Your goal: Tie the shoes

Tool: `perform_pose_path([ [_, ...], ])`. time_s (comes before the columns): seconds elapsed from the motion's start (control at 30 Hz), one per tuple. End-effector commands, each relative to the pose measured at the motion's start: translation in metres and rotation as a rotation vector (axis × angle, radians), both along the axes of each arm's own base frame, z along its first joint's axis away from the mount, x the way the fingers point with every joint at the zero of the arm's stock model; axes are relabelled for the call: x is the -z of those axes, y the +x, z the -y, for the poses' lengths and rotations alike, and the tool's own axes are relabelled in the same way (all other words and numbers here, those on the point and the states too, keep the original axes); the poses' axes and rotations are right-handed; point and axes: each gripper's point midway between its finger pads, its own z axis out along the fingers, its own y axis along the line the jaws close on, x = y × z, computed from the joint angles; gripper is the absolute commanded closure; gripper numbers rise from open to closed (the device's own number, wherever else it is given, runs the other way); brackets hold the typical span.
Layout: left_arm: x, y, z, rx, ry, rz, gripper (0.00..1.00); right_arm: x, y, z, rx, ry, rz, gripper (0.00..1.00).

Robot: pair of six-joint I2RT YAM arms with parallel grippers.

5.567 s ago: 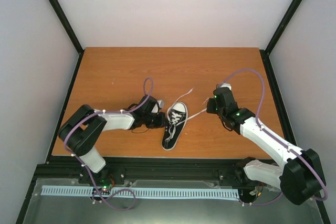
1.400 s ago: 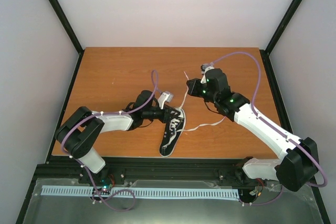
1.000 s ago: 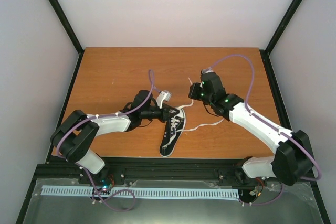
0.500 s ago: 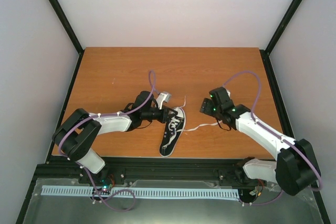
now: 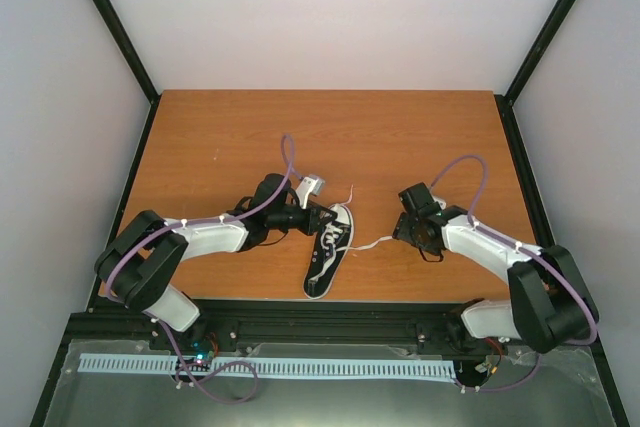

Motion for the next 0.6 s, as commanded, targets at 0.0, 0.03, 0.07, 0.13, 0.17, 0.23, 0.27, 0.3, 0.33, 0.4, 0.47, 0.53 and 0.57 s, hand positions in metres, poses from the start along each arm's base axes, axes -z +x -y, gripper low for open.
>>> perform_pose_path([
  [0.0, -0.007, -0.002, 0.002, 0.022, -0.005, 0.041, 0.99, 0.006, 0.006, 0.003, 0.028, -0.021, -0.007, 0.26],
  [0.03, -0.007, -0.002, 0.002, 0.023, -0.006, 0.043, 0.99, 0.008, 0.006, 0.004, 0.029, -0.03, -0.011, 0.27],
  [0.07, -0.007, -0.002, 0.002, 0.025, -0.006, 0.042, 0.99, 0.009, 0.008, 0.004, 0.028, -0.035, -0.01, 0.28],
  [0.13, -0.007, -0.003, 0.003, 0.031, -0.01, 0.042, 0.99, 0.013, 0.01, 0.004, 0.024, -0.044, -0.014, 0.29],
  [0.17, -0.007, -0.003, 0.003, 0.034, -0.011, 0.042, 0.99, 0.015, 0.011, 0.003, 0.019, -0.048, -0.018, 0.3],
  [0.23, -0.007, -0.004, 0.004, 0.039, -0.009, 0.041, 0.99, 0.019, 0.013, 0.005, 0.015, -0.066, -0.023, 0.32],
  [0.27, -0.007, -0.004, 0.004, 0.039, -0.008, 0.044, 0.99, 0.02, 0.014, 0.006, 0.014, -0.081, -0.027, 0.33],
  [0.3, -0.007, -0.004, 0.004, 0.042, -0.008, 0.044, 0.99, 0.022, 0.015, 0.008, 0.013, -0.094, -0.029, 0.34],
  [0.33, -0.007, -0.004, 0.004, 0.044, -0.008, 0.046, 0.99, 0.024, 0.016, 0.009, 0.01, -0.105, -0.032, 0.35],
  [0.4, -0.007, -0.005, 0.004, 0.049, -0.008, 0.05, 0.99, 0.026, 0.021, 0.007, -0.002, -0.109, -0.026, 0.42],
  [0.47, -0.007, -0.006, 0.005, 0.06, -0.011, 0.05, 0.99, 0.027, 0.027, 0.0, -0.022, -0.09, -0.016, 0.62],
  [0.53, -0.007, -0.007, 0.007, 0.074, -0.015, 0.048, 0.99, 0.024, 0.035, -0.008, -0.046, -0.061, 0.005, 0.83],
  [0.57, -0.007, -0.007, 0.008, 0.08, -0.018, 0.046, 0.99, 0.019, 0.04, -0.013, -0.058, -0.046, 0.024, 0.9],
])
